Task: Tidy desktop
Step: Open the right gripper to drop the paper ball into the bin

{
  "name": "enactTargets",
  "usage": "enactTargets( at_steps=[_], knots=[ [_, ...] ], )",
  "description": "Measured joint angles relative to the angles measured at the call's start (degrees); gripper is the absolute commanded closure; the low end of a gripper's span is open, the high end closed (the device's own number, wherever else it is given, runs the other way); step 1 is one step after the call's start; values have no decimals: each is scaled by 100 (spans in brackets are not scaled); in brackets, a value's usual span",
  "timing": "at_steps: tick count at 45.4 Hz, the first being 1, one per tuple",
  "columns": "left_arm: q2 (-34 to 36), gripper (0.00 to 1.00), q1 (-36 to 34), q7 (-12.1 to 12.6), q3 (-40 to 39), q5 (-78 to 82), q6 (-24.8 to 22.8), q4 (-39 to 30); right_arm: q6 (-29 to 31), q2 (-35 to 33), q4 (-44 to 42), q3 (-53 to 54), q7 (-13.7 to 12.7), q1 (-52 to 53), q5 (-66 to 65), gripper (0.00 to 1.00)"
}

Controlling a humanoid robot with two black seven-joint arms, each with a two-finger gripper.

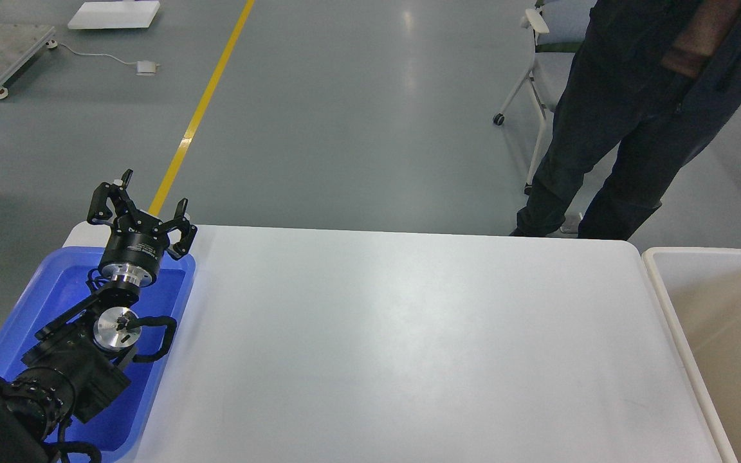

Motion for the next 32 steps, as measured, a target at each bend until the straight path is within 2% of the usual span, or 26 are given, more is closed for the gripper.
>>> enactTargets(
  at_steps=[5,6,11,12,32],
  knots=[
    [0,0,0,0,0,0,0,0,-6,49,-17,38,-2,-48,-3,100],
    [0,0,0,0,0,0,0,0,-7,57,-20,45,-2,-58,-3,93],
    [1,0,0,1,0,0,0,0,-10,87,-33,71,0,-84,-3,6],
    [1,0,0,1,0,0,0,0,-10,92,-33,77,4,-89,-3,1],
    [3,0,0,1,0,0,0,1,56,119,17,308,34,-87,-379,0]
  ],
)
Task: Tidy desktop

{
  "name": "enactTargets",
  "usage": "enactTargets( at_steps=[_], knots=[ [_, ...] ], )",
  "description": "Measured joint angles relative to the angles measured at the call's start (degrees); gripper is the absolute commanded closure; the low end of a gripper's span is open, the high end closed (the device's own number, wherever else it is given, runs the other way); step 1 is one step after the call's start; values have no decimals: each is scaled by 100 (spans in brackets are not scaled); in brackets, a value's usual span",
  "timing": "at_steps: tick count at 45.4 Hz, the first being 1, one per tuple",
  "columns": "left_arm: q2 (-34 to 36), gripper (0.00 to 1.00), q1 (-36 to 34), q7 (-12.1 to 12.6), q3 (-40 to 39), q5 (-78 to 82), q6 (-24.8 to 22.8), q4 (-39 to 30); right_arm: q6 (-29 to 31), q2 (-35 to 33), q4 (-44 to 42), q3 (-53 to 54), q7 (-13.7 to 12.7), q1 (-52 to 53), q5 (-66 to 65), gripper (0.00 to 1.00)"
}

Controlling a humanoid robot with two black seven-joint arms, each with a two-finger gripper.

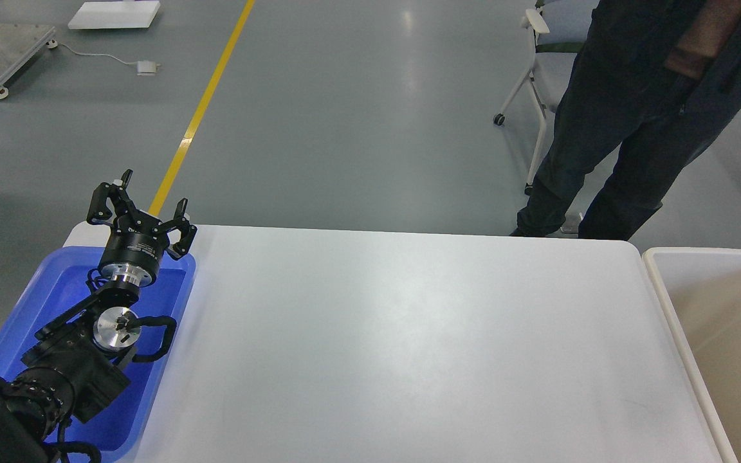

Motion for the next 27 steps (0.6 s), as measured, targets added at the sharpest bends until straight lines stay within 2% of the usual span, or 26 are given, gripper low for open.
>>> enactTargets(
  at_steps=[16,27],
  knots=[
    [0,0,0,-2,0,0,2,0,14,-6,23,363,14,85,-301,0],
    [-1,0,0,-4,0,0,2,-1,332,29,45,1554,20,393,-328,0]
  ],
)
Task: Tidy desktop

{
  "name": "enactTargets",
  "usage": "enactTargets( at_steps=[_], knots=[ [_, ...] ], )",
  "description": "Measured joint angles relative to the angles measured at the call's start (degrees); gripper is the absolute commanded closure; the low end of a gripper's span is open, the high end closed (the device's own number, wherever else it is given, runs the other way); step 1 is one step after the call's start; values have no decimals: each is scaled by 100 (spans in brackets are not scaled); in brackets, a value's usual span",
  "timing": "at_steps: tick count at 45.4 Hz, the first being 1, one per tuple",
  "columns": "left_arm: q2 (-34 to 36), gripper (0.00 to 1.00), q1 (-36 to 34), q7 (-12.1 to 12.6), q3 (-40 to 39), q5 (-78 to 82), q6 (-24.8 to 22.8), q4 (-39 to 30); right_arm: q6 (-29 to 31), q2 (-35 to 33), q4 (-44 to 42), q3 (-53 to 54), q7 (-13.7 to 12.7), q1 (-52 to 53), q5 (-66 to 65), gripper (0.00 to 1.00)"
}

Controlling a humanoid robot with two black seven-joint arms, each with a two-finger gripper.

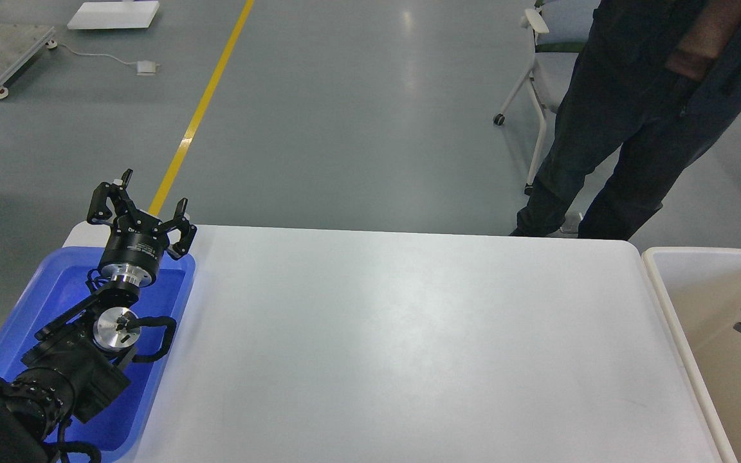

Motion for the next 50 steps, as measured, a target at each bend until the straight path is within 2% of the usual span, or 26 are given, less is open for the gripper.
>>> enactTargets(
  at_steps=[6,16,32,50],
  knots=[
    [0,0,0,0,0,0,0,0,365,120,97,754,-4,218,13,0],
    [-1,0,0,6,0,0,0,1,708,463,199,1326,-4,572,19,0],
    [-3,0,0,5,3,0,0,0,1441,1089,409,1590,-13,1029,31,0],
    [-2,0,0,0,0,0,0,0,1970,1913,819,1954,-1,847,35,0]
  ],
)
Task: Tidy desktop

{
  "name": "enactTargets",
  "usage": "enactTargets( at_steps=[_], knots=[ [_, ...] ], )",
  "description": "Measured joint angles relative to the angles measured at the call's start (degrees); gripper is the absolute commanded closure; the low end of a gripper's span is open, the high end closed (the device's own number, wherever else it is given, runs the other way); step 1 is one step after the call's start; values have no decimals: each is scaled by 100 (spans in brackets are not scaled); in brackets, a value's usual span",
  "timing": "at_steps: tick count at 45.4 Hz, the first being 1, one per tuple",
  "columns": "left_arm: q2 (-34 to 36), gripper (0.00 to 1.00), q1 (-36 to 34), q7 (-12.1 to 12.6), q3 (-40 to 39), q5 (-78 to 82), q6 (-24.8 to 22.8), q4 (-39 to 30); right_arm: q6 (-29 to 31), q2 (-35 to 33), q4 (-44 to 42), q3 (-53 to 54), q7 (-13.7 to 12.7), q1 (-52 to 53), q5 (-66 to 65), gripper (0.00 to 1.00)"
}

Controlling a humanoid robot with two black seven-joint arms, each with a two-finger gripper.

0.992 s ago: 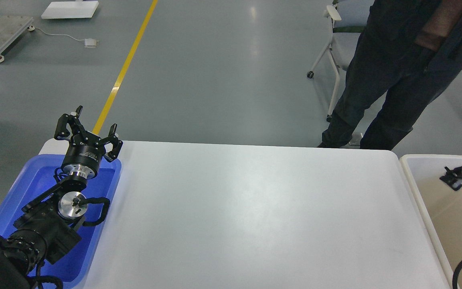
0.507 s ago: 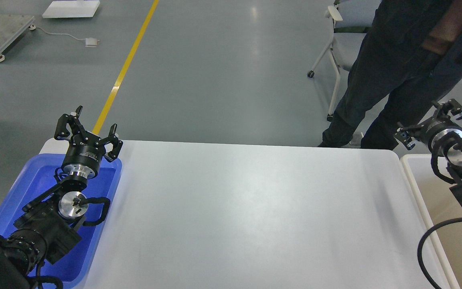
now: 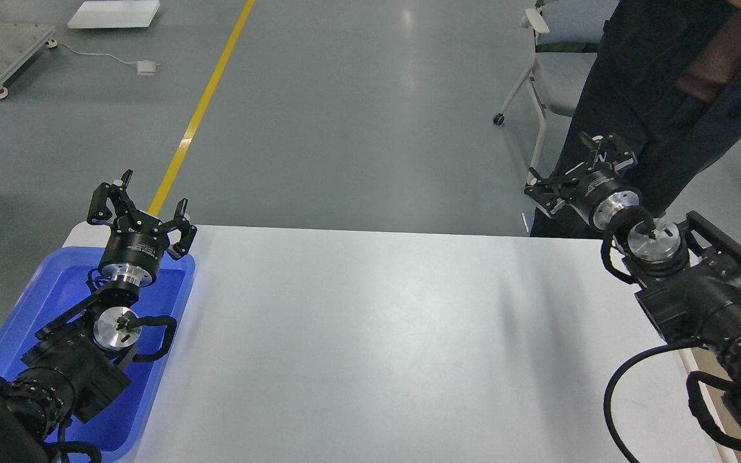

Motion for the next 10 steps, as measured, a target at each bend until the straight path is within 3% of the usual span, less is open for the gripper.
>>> enactTargets(
  at_steps=[10],
  knots=[
    [1,0,0,0,0,0,0,1,190,477,46,118,9,-217,2,0]
  ],
)
